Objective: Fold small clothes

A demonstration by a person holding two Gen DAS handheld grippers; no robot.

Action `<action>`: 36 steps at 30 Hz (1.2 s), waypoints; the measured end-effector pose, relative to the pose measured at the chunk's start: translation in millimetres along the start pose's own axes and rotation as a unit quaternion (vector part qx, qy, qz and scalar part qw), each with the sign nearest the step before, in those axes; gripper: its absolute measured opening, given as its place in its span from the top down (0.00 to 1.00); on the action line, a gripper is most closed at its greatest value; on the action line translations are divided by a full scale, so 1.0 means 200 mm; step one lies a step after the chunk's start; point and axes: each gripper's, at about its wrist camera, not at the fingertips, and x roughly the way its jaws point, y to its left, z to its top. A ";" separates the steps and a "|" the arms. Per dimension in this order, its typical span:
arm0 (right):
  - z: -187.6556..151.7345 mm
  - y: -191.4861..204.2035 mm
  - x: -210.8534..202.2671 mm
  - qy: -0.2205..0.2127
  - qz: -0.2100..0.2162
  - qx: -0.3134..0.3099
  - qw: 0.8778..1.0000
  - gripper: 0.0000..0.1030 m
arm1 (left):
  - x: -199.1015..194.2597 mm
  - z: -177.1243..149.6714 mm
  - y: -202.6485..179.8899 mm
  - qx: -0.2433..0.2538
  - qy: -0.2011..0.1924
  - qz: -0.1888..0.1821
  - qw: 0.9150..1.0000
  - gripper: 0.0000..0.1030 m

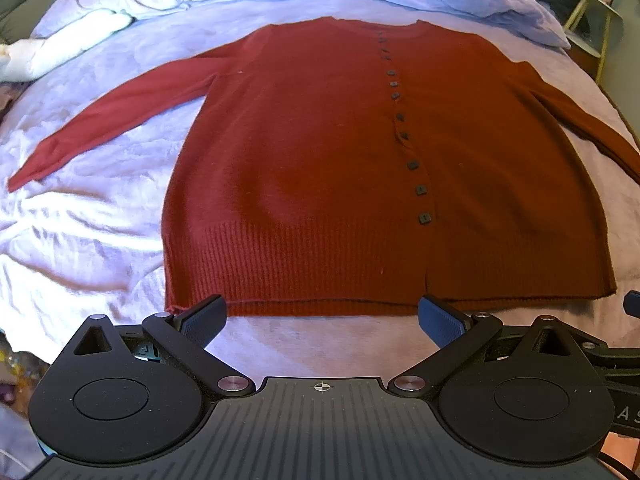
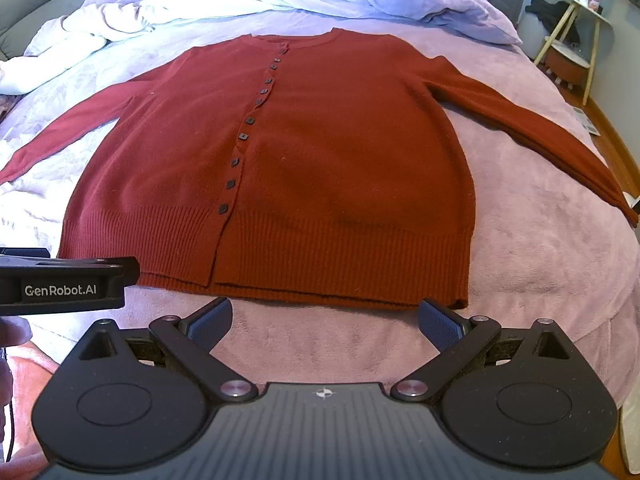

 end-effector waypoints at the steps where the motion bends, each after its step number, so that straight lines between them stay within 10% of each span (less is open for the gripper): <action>1: 0.00 0.00 0.00 0.000 0.000 0.000 1.000 0.04 | 0.00 0.00 0.00 0.000 0.000 -0.001 1.000 0.00; 36: -0.01 0.00 0.00 -0.008 -0.004 0.001 1.000 0.04 | 0.00 0.00 -0.01 -0.003 0.000 -0.010 1.000 0.00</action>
